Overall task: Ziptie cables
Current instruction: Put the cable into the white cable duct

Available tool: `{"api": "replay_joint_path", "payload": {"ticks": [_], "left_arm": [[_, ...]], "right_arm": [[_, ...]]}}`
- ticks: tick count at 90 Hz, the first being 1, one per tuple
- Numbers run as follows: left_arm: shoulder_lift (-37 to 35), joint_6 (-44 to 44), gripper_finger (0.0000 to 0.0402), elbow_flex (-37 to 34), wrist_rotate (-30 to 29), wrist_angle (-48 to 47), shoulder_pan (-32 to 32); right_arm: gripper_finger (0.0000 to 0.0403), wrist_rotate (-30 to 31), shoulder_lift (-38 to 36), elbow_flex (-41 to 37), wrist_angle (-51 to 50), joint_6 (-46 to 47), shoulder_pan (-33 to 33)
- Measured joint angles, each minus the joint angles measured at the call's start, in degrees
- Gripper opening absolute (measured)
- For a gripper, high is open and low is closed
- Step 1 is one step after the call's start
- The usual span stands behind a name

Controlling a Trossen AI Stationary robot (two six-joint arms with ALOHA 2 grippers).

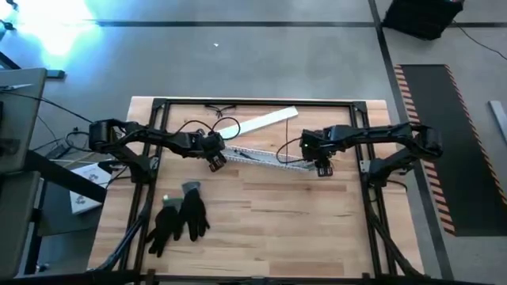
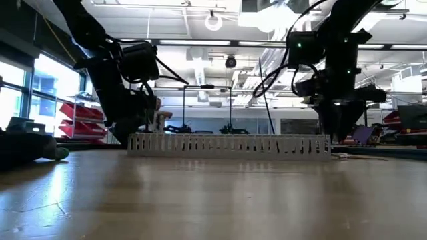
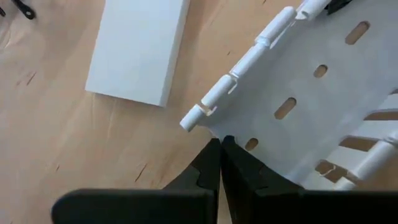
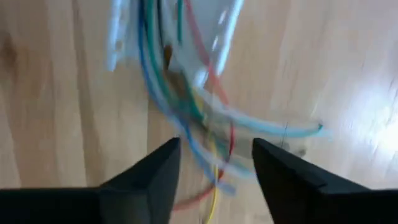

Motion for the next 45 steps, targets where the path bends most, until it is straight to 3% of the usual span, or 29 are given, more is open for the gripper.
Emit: {"api": "replay_joint_path", "payload": {"ticks": [17, 36, 45], "left_arm": [[0.0, 0.02, 0.0, 0.02, 0.18, 0.0, 0.0], [0.0, 0.05, 0.0, 0.04, 0.36, 0.0, -0.03], [0.0, 0.13, 0.0, 0.04, 0.35, 0.0, -0.07]], "right_arm": [[0.0215, 2.22, -0.08, 4.22, -1.76, -1.07, 2.04], [0.0206, -2.05, 3.02, 0.72, 8.69, -11.27, -1.04], [0.0201, -4.96, 6.18, -0.57, 9.09, -12.85, -2.84]]}}
